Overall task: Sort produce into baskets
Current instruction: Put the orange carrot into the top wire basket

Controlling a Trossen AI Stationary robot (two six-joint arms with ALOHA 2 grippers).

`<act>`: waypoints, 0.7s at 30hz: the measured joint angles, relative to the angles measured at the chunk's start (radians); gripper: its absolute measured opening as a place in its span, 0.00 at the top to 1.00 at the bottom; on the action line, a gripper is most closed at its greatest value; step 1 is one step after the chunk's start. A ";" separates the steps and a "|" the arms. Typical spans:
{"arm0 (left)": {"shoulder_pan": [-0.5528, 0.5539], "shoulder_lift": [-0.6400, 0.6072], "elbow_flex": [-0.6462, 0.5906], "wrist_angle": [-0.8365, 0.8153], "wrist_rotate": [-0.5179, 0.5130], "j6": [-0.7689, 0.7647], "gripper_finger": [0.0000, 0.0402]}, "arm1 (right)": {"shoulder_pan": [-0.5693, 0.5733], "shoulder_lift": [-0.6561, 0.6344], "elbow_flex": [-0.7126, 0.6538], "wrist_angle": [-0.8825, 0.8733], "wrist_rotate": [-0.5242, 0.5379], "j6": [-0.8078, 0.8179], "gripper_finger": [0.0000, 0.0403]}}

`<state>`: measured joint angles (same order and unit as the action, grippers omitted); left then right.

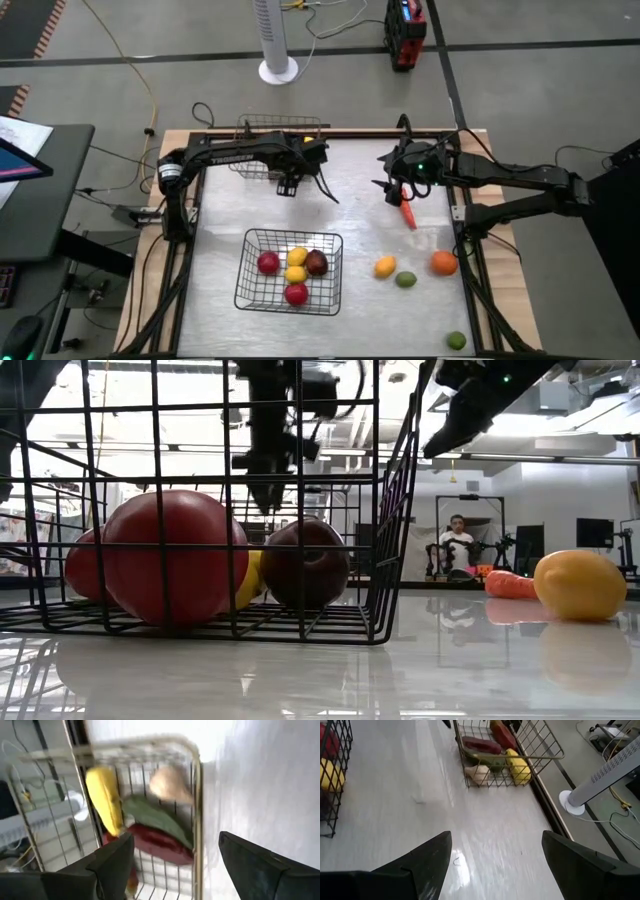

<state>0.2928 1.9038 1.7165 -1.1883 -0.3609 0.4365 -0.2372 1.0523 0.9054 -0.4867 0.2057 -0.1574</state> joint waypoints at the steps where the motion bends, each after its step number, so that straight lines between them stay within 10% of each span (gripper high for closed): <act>1: -0.008 0.000 0.019 0.001 0.013 -0.012 0.31 | 0.003 0.000 0.000 -0.008 0.000 0.000 0.16; 21: -0.193 -0.073 -0.161 0.914 0.384 0.072 0.31 | 0.382 0.058 -0.092 -0.134 -0.066 0.190 0.16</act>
<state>0.1000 1.8310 1.5557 -0.2747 0.0231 0.5082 0.1449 1.1102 0.8133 -0.6208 0.1393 0.0324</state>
